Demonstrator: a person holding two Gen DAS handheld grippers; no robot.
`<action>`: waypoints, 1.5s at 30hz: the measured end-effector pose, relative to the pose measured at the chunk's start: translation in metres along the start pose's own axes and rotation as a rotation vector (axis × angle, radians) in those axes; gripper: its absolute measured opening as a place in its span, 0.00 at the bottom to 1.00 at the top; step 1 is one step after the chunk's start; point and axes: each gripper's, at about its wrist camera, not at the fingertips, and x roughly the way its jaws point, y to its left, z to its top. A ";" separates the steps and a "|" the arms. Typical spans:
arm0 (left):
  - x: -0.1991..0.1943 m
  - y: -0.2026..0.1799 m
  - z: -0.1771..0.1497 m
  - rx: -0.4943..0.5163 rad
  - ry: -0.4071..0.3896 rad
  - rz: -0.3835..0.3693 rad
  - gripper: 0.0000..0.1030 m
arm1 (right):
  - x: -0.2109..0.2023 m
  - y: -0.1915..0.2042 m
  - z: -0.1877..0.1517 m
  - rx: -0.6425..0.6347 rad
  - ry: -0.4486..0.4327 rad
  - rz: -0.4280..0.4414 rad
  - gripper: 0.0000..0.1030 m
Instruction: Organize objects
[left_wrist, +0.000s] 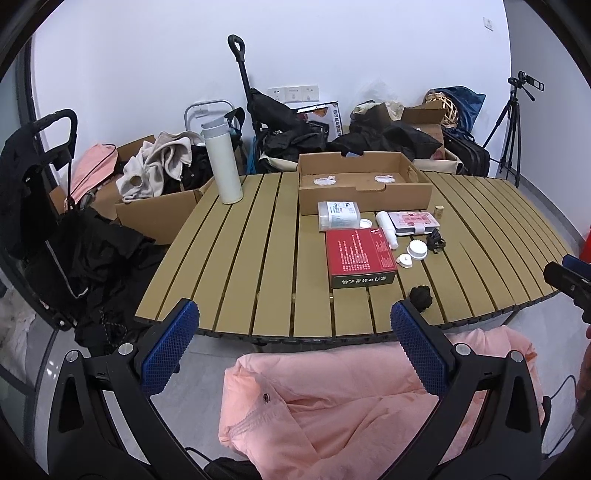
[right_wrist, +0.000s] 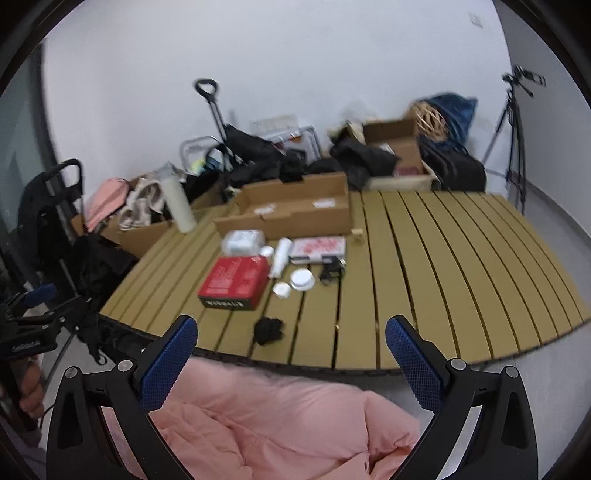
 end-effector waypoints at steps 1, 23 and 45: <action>0.003 0.000 0.000 0.001 0.008 -0.004 1.00 | 0.003 0.000 0.000 -0.001 0.008 0.008 1.00; 0.016 0.000 0.007 0.005 0.004 -0.036 1.00 | 0.015 0.012 0.010 -0.110 0.019 -0.042 0.90; 0.114 -0.025 0.006 0.024 0.096 -0.182 0.97 | 0.179 0.053 -0.011 -0.239 0.363 0.090 0.65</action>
